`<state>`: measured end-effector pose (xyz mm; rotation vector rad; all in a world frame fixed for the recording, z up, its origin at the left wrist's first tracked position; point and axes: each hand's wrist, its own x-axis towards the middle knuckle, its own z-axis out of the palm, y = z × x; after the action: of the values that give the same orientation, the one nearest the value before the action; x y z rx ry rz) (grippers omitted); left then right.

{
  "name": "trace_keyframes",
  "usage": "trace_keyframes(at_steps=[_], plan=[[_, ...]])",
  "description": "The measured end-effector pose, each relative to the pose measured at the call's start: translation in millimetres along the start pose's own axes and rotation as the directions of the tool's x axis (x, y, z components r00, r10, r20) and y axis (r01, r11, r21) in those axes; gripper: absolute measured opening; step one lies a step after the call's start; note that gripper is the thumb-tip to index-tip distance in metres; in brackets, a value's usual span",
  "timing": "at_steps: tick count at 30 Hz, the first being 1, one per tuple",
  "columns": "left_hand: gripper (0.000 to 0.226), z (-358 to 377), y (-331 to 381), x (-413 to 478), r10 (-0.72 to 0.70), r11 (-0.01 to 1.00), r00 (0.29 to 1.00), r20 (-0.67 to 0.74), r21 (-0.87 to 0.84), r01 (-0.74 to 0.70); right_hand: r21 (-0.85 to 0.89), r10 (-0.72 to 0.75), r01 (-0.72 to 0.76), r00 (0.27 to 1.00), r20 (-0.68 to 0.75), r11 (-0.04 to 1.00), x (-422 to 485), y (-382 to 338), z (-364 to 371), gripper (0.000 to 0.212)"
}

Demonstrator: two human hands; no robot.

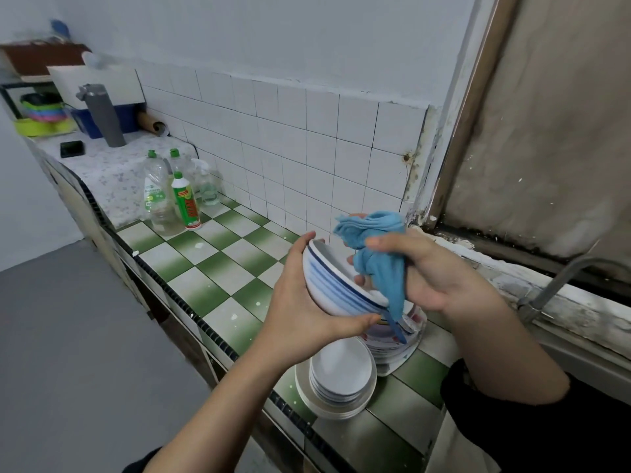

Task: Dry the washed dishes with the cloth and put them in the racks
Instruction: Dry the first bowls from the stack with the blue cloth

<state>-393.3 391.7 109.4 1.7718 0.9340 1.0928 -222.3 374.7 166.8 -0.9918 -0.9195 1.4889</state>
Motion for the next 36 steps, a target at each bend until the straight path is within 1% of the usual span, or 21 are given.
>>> trace_keyframes(at_steps=[2,4,7,11,13,15,17,19,20,21,23,25,27,28,29,30,31,32,34,35,36], plan=[[0.121,-2,0,1,0.087,0.995,0.996,0.02,0.045,-0.088,-0.167,-0.016,0.018,1.0,0.011,0.986,-6,3,9,0.049],[0.118,-2,2,2,0.153,0.984,0.987,0.056,0.087,-0.157,-0.314,-0.048,0.025,0.997,-0.065,0.949,-12,8,21,0.047],[0.112,-2,4,-1,0.207,0.963,0.976,0.07,0.161,-0.216,-0.39,-0.091,0.017,0.981,-0.172,0.921,-17,15,32,0.041],[0.11,1,2,0,0.18,0.958,0.98,0.079,0.212,-0.193,-0.44,-0.149,0.072,0.978,-0.144,0.895,-18,23,44,0.009],[0.108,4,-2,-1,0.147,0.97,0.986,0.079,0.182,-0.159,-0.529,-0.195,0.099,0.972,-0.129,0.843,-17,29,46,0.007],[0.116,8,-3,-6,0.1,0.987,0.993,0.059,0.123,-0.107,-0.556,-0.21,0.109,0.97,-0.122,0.824,-16,35,46,0.007],[0.121,10,-3,-9,0.066,0.991,0.998,0.025,0.119,-0.068,-0.517,-0.163,0.094,0.982,-0.091,0.851,-15,37,44,0.005],[0.119,9,-5,-11,0.05,0.991,0.998,-0.03,0.126,-0.045,-0.536,-0.098,0.078,0.995,-0.008,0.841,-14,35,38,0.005],[0.118,6,-5,-11,0.051,0.99,0.997,-0.062,0.133,-0.043,-0.588,-0.072,0.087,0.996,0.049,0.804,-15,31,34,0.01],[0.118,3,-4,-10,0.056,0.989,0.994,-0.089,0.144,-0.043,-0.667,-0.048,0.109,0.993,0.109,0.737,-16,27,30,0.015],[0.116,-3,-4,-10,0.077,0.985,0.99,-0.115,0.164,-0.058,-0.823,0.009,0.174,0.977,0.213,0.54,-19,17,26,0.02],[0.114,-6,-4,-11,0.106,0.98,0.988,-0.112,0.178,-0.085,-0.9,0.044,0.22,0.966,0.254,0.376,-21,12,22,0.022],[0.113,-7,-4,-11,0.117,0.981,0.988,-0.106,0.17,-0.098,-0.928,0.032,0.239,0.965,0.259,0.286,-22,11,21,0.033],[0.114,-7,-4,-12,0.121,0.981,0.987,-0.105,0.163,-0.103,-0.914,-0.016,0.239,0.969,0.248,0.327,-21,12,22,0.04],[0.115,-6,-5,-13,0.128,0.981,0.986,-0.105,0.159,-0.11,-0.867,-0.085,0.232,0.973,0.217,0.441,-20,14,24,0.042],[0.115,-6,-5,-13,0.133,0.981,0.986,-0.101,0.156,-0.116,-0.776,-0.164,0.226,0.973,0.159,0.588,-19,17,27,0.039],[0.116,-5,-5,-14,0.144,0.98,0.986,-0.089,0.149,-0.13,-0.669,-0.227,0.218,0.971,0.074,0.711,-16,20,30,0.032],[0.116,-4,-5,-14,0.163,0.979,0.984,-0.074,0.137,-0.152,-0.574,-0.273,0.218,0.962,-0.009,0.789,-14,23,34,0.022],[0.116,-1,-3,-15,0.19,0.976,0.98,-0.052,0.12,-0.183,-0.466,-0.291,0.216,0.952,-0.094,0.858,-12,27,42,0.007],[0.114,-1,-3,-14,0.2,0.974,0.978,-0.05,0.118,-0.193,-0.42,-0.257,0.199,0.962,-0.087,0.885,-12,28,44,0.005],[0.112,-2,-3,-13,0.208,0.972,0.977,-0.052,0.124,-0.2,-0.377,-0.202,0.174,0.979,-0.036,0.91,-13,28,46,0.007]])
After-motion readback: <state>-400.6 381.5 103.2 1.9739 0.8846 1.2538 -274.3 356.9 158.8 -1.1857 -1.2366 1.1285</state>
